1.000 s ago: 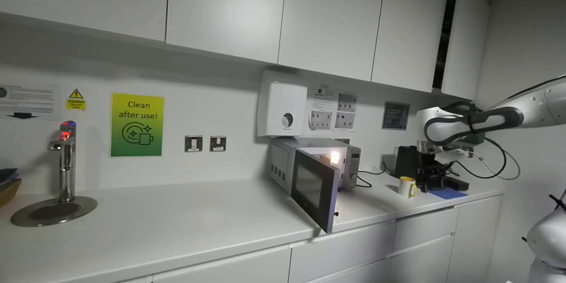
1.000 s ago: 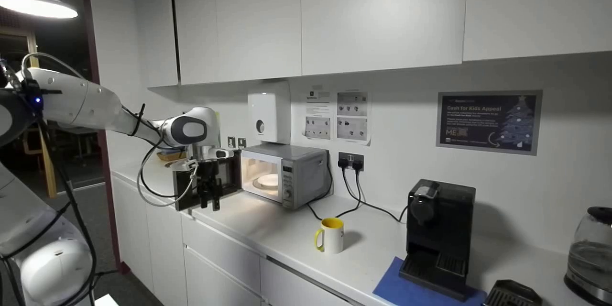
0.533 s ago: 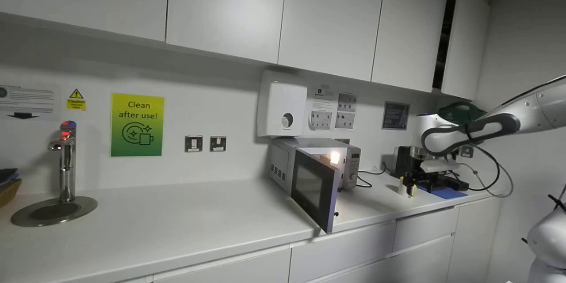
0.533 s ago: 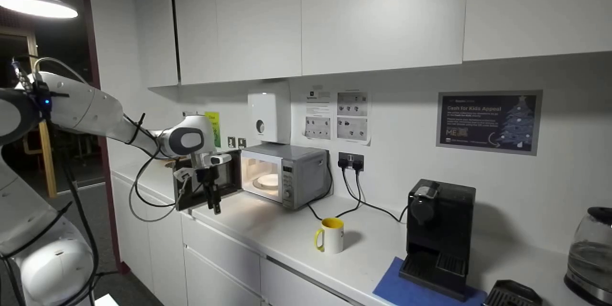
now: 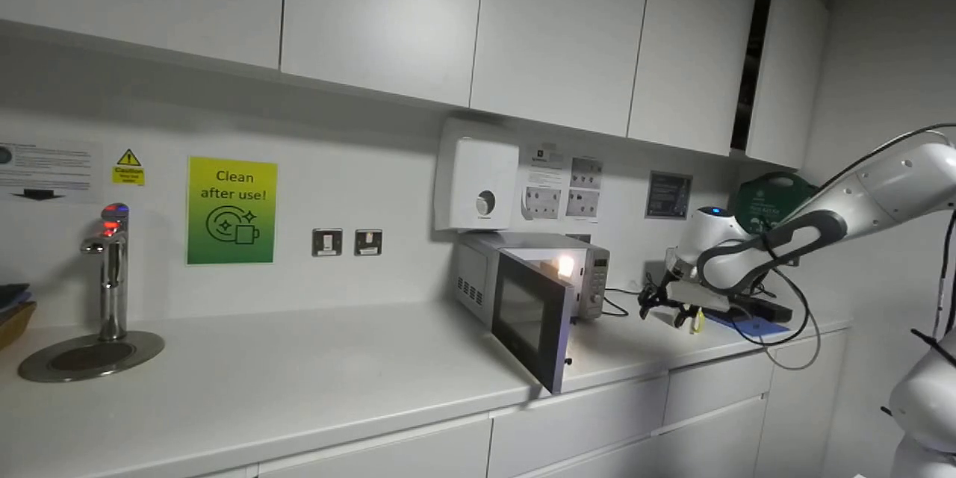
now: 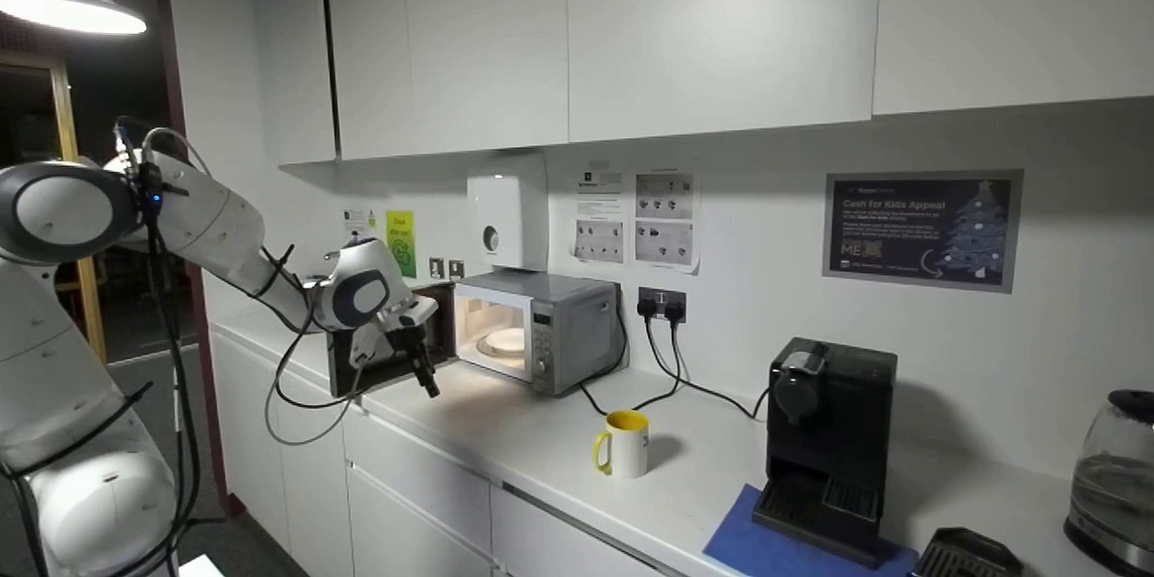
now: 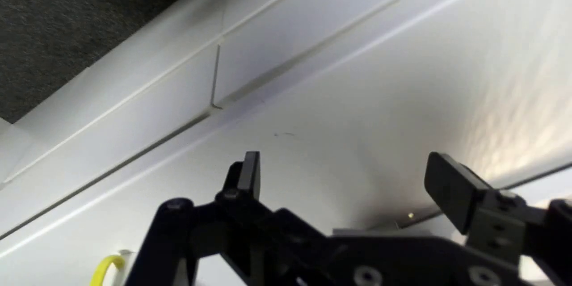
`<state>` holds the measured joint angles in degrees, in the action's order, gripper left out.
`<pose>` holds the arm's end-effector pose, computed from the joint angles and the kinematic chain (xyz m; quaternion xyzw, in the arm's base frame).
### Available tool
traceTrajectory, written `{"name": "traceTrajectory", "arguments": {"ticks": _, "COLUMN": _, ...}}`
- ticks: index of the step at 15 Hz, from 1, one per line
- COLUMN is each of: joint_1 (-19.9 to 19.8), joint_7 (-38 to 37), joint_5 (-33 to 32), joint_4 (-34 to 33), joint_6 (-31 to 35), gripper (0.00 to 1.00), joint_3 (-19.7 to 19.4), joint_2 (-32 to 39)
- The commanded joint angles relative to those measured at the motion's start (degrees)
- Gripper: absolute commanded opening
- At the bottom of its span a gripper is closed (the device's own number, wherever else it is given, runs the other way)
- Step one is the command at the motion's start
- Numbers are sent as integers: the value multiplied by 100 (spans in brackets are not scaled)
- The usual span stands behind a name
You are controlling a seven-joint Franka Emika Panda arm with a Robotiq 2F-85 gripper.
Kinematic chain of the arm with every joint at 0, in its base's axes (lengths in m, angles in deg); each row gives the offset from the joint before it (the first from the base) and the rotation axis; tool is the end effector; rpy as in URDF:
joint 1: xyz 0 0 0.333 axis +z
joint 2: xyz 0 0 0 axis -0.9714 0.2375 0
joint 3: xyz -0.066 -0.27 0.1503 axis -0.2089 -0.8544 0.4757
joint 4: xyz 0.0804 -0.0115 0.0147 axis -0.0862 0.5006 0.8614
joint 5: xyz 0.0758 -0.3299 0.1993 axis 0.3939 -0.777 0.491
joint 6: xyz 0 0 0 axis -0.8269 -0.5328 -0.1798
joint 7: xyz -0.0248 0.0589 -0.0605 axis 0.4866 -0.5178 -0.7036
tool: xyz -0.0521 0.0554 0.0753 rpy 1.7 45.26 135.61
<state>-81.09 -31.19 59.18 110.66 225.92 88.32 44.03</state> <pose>0.4546 0.0461 0.4154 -0.9359 0.2881 -0.2027 0.0059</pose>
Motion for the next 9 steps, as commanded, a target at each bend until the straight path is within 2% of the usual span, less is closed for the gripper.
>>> {"name": "traceTrajectory", "arguments": {"ticks": 1, "joint_1": -310, "joint_7": -517, "joint_5": -440, "joint_4": -116, "joint_6": 1245, "gripper": 100, "joint_3": 146, "joint_2": 463}}
{"name": "traceTrajectory", "arguments": {"ticks": 3, "joint_1": -431, "joint_7": -735, "joint_5": -679, "joint_4": -264, "joint_6": 1865, "gripper": 100, "joint_3": 160, "joint_2": 775}}
{"name": "traceTrajectory", "arguments": {"ticks": 6, "joint_1": -688, "joint_7": -1047, "joint_5": -1125, "joint_4": -619, "joint_6": 2462, "gripper": 100, "joint_3": 212, "joint_2": 1271}}
{"name": "traceTrajectory", "arguments": {"ticks": 7, "joint_1": -433, "joint_7": -788, "joint_5": -804, "joint_4": -274, "joint_6": 2160, "gripper": 100, "joint_3": 89, "joint_2": 905}}
{"name": "traceTrajectory", "arguments": {"ticks": 9, "joint_1": -525, "joint_7": -863, "joint_5": -937, "joint_4": -458, "joint_6": 2321, "gripper": 100, "joint_3": 96, "joint_2": 1151}}
